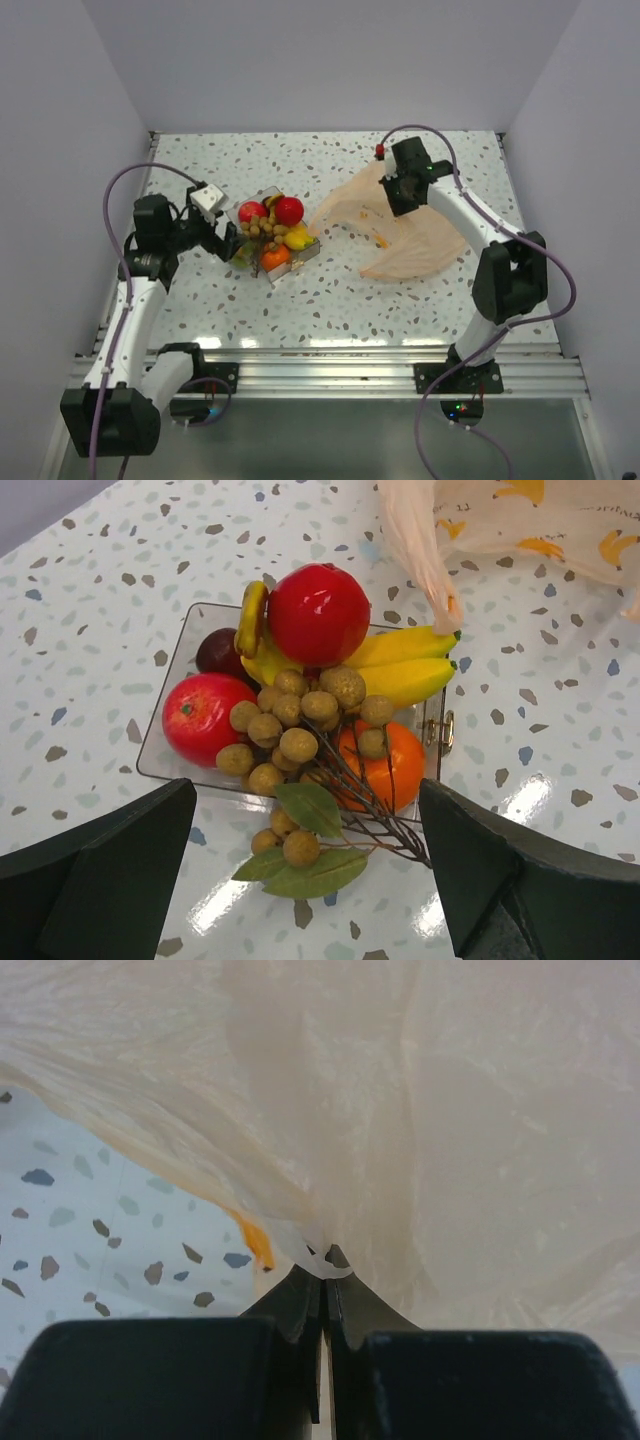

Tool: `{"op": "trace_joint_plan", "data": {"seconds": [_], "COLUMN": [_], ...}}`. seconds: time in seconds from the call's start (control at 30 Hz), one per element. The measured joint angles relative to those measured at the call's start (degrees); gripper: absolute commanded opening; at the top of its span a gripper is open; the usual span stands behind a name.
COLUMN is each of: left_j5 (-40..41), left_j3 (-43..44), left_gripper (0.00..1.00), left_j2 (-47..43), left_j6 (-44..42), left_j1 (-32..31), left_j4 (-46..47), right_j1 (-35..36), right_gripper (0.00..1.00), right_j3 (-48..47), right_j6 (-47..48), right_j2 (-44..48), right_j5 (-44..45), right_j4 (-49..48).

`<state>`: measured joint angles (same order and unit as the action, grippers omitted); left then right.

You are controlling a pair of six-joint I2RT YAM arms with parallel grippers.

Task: Place the fake fruits into the plastic bag and tie a complex knot

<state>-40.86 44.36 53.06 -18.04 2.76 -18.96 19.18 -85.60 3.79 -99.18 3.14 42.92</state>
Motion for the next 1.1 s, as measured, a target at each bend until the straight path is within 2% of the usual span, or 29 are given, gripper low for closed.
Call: {"op": "trace_joint_plan", "data": {"seconds": [0.17,0.3,0.57,0.77,1.1], "left_j5": [-0.8,-0.5,-1.3,-1.3,-0.9], "left_j3": [1.5,4.2,11.5,13.7,20.6], "left_gripper": [1.00,0.99,0.99,0.99,0.98], "left_j2": [9.4,15.0,23.3,30.8,40.0], "left_j6": [-0.6,-3.1,-19.8,-31.6,-41.2], "left_j1": [-2.4,-6.3,-13.8,-17.3,-18.7], "left_j4": [4.4,6.1,8.0,8.1,5.0], "right_j1": [0.0,0.0,-1.0,-1.2,-1.2], "right_gripper": [0.00,0.00,0.00,0.00,0.00], "right_j3": [5.8,6.8,6.4,5.5,5.0], "right_j6": [-2.9,-4.3,-6.3,-6.7,-6.8], "right_j2": [-0.2,-0.2,0.0,0.0,-0.1], "right_j5": [-3.9,-5.0,-6.1,-5.9,-5.9], "right_j4": [-0.4,-1.3,-2.4,-2.3,-2.2]}}
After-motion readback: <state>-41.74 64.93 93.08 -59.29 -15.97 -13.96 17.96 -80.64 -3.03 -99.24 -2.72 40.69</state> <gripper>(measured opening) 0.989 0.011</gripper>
